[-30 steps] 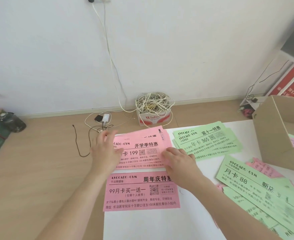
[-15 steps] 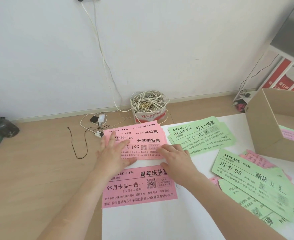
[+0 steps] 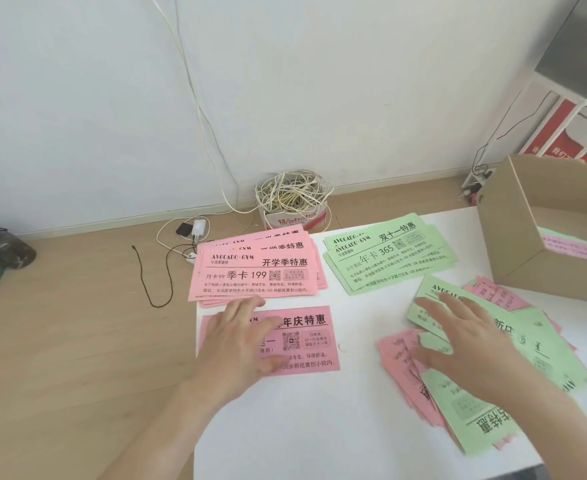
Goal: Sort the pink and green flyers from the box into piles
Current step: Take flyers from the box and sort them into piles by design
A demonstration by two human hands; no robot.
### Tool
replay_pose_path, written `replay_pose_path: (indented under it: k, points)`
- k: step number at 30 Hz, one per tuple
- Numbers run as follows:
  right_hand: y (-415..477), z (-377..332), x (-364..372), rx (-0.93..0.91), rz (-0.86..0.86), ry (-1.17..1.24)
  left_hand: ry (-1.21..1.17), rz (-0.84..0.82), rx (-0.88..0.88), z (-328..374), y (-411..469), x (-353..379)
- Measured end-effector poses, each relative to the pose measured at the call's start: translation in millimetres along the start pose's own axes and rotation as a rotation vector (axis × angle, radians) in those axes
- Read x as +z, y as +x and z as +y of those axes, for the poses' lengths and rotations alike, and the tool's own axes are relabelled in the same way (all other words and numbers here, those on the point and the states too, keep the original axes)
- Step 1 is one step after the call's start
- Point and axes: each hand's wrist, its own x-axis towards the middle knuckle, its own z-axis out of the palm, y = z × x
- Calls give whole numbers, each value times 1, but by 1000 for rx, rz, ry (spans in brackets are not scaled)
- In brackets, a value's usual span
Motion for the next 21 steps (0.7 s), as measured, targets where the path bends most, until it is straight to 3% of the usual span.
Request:
replay_pose_path:
  k: [2, 6, 10, 14, 17, 21]
  points:
    - [-5, 22, 4, 92, 2, -10, -37, -49, -78, 4, -7, 6]
    - [-2, 48, 21, 132, 23, -8, -20, 9, -123, 28, -5, 5]
    - [1, 64, 25, 68, 147, -32, -116, 132, 27, 101, 2, 10]
    - [4, 77, 34, -178, 294, -118, -142, 59, 215, 201, 14, 36]
    - [5, 98, 42, -365, 364, -90, -110, -16, 145, 238, 36, 49]
    - [3, 126, 36, -485, 347, 5, 74, 108, 138, 253, 57, 50]
